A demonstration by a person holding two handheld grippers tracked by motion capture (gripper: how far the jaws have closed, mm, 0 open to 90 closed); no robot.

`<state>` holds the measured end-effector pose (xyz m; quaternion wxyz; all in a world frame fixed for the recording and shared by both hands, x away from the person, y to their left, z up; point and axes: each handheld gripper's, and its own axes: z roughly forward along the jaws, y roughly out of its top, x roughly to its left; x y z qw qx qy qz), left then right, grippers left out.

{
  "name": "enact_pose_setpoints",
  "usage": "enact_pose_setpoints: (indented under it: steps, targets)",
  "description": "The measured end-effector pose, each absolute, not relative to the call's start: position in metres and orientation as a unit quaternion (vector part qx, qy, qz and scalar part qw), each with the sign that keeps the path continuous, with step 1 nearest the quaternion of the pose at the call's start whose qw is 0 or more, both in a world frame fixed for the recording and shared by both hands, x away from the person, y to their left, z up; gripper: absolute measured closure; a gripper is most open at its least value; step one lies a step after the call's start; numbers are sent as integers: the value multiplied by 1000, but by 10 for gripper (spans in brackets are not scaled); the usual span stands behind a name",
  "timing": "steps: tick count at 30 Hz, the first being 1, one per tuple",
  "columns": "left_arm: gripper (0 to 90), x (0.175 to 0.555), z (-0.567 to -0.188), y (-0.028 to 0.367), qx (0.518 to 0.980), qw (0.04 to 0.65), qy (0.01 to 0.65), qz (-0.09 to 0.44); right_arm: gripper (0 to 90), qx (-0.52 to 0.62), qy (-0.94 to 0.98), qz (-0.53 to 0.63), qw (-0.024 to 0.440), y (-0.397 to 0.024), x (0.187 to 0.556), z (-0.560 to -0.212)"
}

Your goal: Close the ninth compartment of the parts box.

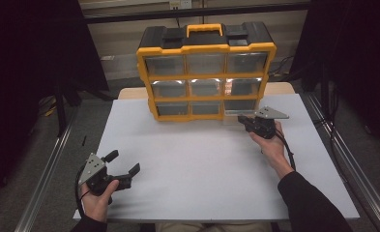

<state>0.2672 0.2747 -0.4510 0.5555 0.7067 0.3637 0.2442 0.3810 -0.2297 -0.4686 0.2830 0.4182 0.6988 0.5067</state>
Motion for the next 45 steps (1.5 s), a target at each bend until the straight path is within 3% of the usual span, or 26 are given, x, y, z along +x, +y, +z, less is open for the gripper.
enact_pose_setpoints:
  steps: [45]
  targets:
    - [34,267,-451,274,707,556,364,242,900,423,690,509,292,-229,399,-472]
